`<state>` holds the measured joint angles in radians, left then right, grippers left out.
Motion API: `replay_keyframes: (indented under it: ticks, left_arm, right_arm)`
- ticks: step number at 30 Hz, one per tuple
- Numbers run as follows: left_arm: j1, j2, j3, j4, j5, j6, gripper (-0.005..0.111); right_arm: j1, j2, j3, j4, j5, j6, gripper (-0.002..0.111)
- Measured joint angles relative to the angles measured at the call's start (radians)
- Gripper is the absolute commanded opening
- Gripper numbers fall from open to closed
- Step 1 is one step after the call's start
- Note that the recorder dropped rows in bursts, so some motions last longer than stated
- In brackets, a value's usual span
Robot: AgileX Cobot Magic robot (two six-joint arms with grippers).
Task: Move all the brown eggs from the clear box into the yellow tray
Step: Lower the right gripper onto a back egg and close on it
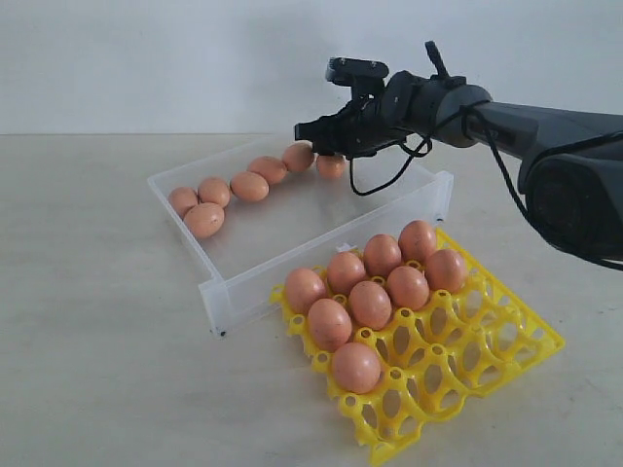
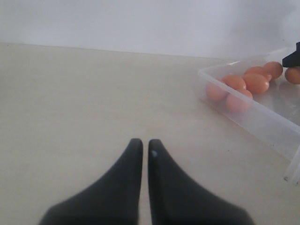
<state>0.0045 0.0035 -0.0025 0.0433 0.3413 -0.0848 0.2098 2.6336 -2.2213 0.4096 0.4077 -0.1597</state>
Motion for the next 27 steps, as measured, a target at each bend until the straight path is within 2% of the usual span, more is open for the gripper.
replay_keyframes:
  ticks: [12, 15, 21, 27]
  left_arm:
    - [0.000, 0.000, 0.000, 0.000, 0.000, 0.000, 0.004]
    - [0.000, 0.000, 0.000, 0.000, 0.000, 0.000, 0.004]
    - [0.000, 0.000, 0.000, 0.000, 0.000, 0.000, 0.004]
    - [0.000, 0.000, 0.000, 0.000, 0.000, 0.000, 0.004]
  right_arm:
    - [0.002, -0.010, -0.009, -0.023, 0.141, -0.052, 0.055]
    - [0.002, -0.010, -0.009, -0.024, 0.152, -0.049, 0.040]
    - [0.001, -0.012, -0.011, -0.024, 0.167, -0.043, 0.001]
    - [0.000, -0.012, -0.011, -0.028, 0.177, -0.041, 0.000]
